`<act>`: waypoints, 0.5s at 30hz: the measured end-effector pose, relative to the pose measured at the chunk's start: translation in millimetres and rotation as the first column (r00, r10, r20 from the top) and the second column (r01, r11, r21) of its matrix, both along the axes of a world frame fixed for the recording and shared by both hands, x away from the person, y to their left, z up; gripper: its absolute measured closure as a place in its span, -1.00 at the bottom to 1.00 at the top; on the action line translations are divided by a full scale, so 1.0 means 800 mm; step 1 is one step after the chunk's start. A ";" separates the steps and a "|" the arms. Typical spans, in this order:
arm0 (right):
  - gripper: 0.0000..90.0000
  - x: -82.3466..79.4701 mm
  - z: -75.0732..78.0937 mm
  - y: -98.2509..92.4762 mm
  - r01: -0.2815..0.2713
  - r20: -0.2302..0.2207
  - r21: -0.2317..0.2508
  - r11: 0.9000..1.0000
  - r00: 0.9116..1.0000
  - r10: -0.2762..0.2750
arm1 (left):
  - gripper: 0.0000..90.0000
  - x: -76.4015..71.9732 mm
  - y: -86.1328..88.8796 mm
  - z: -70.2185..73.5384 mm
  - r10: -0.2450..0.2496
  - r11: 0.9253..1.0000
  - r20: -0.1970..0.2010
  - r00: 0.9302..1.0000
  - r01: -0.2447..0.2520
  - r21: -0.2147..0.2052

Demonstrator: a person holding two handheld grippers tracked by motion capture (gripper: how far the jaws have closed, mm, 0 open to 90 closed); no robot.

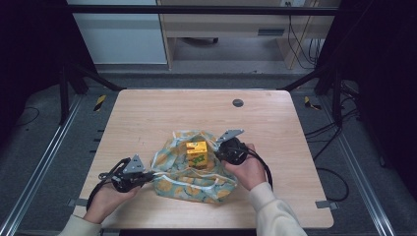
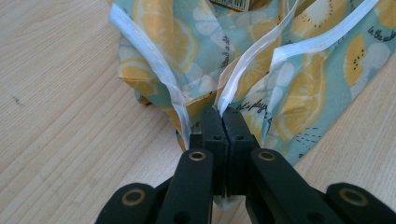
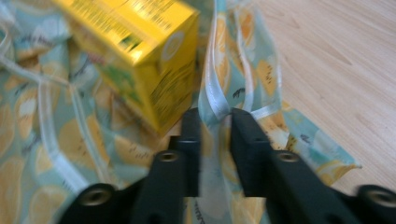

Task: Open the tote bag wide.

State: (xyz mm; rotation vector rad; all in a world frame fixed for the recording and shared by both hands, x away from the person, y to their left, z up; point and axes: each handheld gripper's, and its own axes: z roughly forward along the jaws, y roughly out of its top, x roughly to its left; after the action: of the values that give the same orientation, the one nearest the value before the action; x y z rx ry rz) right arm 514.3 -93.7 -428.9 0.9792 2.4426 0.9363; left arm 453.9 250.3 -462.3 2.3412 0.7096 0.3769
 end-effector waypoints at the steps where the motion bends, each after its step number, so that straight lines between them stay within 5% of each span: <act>1: 0.86 0.005 0.003 0.000 0.006 0.004 0.001 1.000 1.000 -0.006 | 0.98 0.002 -0.002 0.000 0.004 1.000 0.004 1.000 -0.004 -0.005; 8: 0.97 0.048 0.021 -0.001 0.067 0.049 0.051 0.996 0.996 -0.070 | 0.99 0.014 -0.015 0.004 0.014 1.000 0.025 1.000 -0.013 -0.024; 15: 0.98 0.068 -0.012 -0.007 0.086 -0.016 0.002 0.996 0.996 -0.086 | 0.99 0.015 -0.026 -0.008 -0.008 0.999 -0.010 1.000 0.008 0.036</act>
State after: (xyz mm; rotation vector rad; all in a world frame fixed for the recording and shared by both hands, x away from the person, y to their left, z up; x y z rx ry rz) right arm 568.7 -99.5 -438.5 1.0873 2.3924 0.9061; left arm 465.8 229.6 -468.8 2.3803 0.7033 0.3780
